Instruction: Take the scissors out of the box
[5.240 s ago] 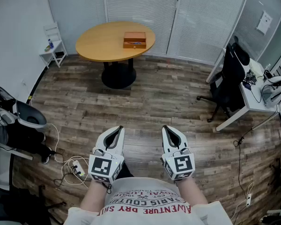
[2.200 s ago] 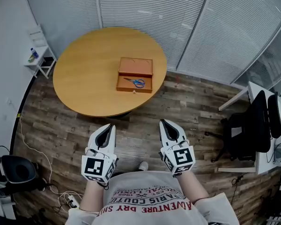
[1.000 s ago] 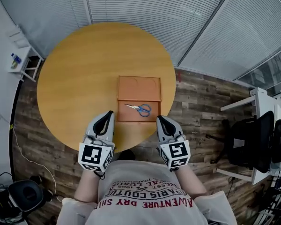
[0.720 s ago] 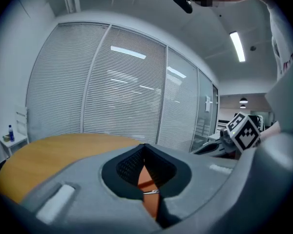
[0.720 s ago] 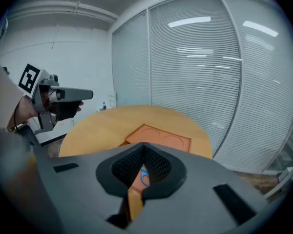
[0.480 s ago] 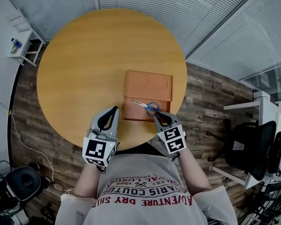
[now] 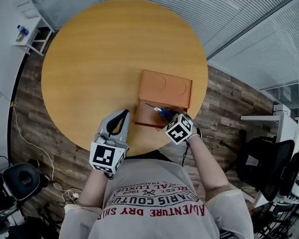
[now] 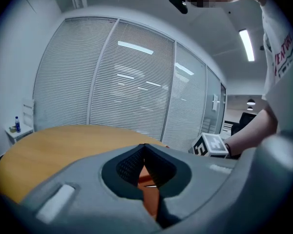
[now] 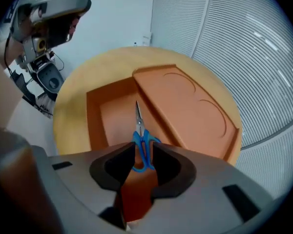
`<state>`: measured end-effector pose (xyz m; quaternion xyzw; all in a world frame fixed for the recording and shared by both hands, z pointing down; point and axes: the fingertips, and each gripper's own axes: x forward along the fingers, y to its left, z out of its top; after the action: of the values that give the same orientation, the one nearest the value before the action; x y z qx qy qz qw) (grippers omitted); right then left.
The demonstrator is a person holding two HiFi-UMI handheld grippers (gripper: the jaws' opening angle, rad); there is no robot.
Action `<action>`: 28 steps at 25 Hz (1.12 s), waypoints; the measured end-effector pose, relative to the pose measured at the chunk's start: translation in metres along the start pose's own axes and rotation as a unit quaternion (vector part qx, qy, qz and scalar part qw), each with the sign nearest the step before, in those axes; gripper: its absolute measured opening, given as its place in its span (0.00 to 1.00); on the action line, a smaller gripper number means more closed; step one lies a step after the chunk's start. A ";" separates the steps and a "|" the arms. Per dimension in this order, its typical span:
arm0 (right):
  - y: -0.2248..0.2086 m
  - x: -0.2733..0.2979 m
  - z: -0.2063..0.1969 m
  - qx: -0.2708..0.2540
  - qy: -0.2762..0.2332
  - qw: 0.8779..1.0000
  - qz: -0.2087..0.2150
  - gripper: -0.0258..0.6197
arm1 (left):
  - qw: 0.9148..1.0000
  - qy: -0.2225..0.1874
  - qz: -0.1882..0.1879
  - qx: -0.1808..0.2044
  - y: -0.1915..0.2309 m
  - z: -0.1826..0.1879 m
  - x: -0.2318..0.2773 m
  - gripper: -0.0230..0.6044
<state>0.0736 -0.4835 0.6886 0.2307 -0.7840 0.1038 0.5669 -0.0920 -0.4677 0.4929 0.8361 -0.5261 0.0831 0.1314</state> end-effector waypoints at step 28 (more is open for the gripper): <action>0.020 0.019 -0.008 -0.112 0.044 0.991 0.059 0.18 | 0.998 0.024 0.065 -0.004 0.024 -0.012 -0.008 0.05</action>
<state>0.0657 -0.4680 0.7113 0.1141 -0.7775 0.0587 0.6156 -0.1176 -0.4669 0.5057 0.7970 -0.5767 0.1093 0.1419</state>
